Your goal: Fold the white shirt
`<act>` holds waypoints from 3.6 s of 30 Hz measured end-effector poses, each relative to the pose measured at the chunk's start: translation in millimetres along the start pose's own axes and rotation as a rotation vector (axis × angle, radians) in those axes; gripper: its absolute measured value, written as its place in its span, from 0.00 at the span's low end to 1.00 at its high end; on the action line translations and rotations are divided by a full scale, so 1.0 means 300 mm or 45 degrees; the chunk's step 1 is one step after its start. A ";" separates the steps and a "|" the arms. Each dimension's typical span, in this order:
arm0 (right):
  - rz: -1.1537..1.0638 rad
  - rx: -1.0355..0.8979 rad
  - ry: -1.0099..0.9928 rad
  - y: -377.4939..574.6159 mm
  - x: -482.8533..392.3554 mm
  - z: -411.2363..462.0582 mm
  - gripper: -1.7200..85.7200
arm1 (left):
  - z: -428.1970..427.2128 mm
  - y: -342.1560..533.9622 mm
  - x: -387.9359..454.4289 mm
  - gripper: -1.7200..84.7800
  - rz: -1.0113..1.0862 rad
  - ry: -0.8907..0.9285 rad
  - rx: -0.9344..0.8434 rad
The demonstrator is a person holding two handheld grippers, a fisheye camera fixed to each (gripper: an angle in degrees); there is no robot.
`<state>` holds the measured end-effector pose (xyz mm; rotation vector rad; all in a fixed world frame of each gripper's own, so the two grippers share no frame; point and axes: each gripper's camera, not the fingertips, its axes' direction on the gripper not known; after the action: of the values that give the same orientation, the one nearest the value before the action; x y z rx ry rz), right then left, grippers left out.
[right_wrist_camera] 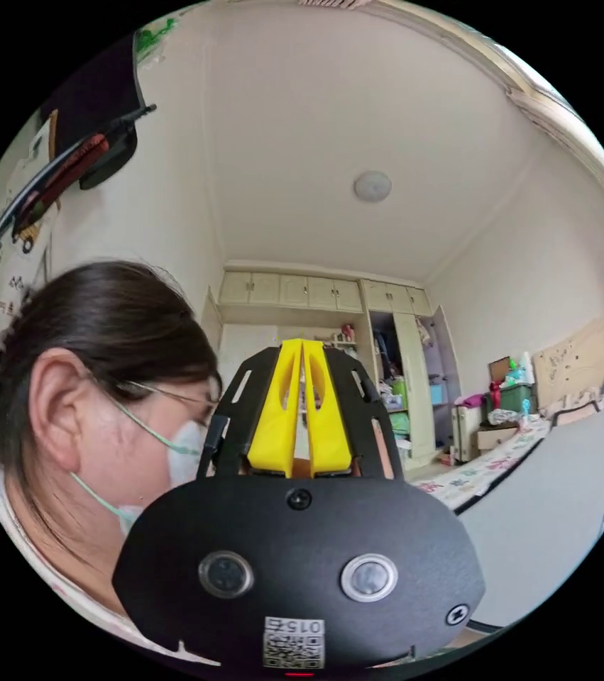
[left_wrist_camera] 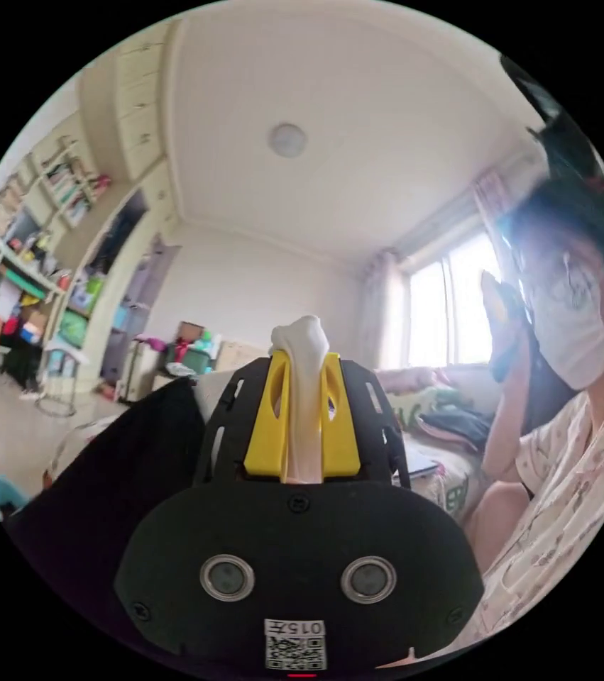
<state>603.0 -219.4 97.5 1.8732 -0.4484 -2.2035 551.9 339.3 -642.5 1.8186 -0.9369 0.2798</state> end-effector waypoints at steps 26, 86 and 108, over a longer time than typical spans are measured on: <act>0.582 -1.168 0.243 0.725 1.183 0.343 0.15 | 0.034 1.279 0.425 0.11 0.140 0.425 -0.530; 0.939 -1.174 0.132 0.492 1.086 0.254 0.15 | 0.455 1.839 0.098 0.11 0.457 -0.021 -0.812; 0.513 -0.920 0.264 0.052 0.622 0.268 0.08 | -0.095 0.829 -0.171 0.04 0.030 -0.149 0.002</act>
<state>492.1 -292.6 -56.9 1.4318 0.0242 -1.5839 347.8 345.6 -489.1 1.8424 -1.0402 0.1907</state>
